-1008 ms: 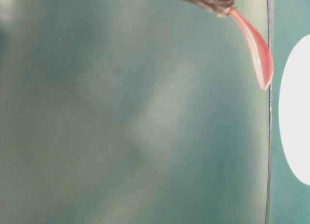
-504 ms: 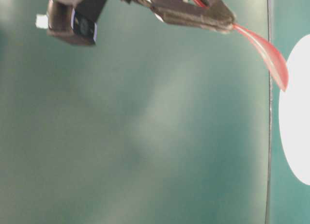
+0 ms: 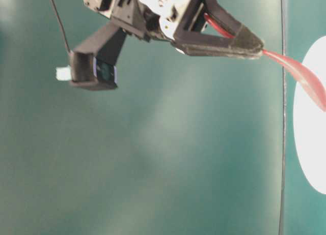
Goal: Scoop the yellow hexagonal prism block from the bowl with a spoon using the right arm.
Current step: 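Lower the spoon into the bowl behind the yellow hexagonal block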
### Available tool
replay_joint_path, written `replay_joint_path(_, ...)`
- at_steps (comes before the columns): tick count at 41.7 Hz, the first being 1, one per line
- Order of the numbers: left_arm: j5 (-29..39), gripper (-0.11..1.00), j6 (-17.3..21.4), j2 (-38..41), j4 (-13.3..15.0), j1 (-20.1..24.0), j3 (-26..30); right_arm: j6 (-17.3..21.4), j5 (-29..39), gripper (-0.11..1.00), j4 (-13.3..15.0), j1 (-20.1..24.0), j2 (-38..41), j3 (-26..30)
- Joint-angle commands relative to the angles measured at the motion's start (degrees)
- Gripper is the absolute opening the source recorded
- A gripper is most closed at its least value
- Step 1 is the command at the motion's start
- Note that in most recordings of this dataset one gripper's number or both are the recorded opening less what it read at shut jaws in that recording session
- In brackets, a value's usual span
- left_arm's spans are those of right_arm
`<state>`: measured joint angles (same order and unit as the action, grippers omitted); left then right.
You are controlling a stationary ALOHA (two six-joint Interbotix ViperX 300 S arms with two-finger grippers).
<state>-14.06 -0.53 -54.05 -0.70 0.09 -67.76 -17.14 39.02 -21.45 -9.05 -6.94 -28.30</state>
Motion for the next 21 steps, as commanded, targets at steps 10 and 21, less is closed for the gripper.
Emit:
replay_joint_path(10,-0.26,0.02,-0.09,0.53,-0.09,0.09,1.58,5.54,3.25,0.25,4.13,-0.26,0.44,2.64)
replay_joint_path(21,-0.26,0.02,-0.09,0.62,-0.09,0.09,1.58,5.71,3.69,0.25,4.13,-0.26,2.99,3.34)
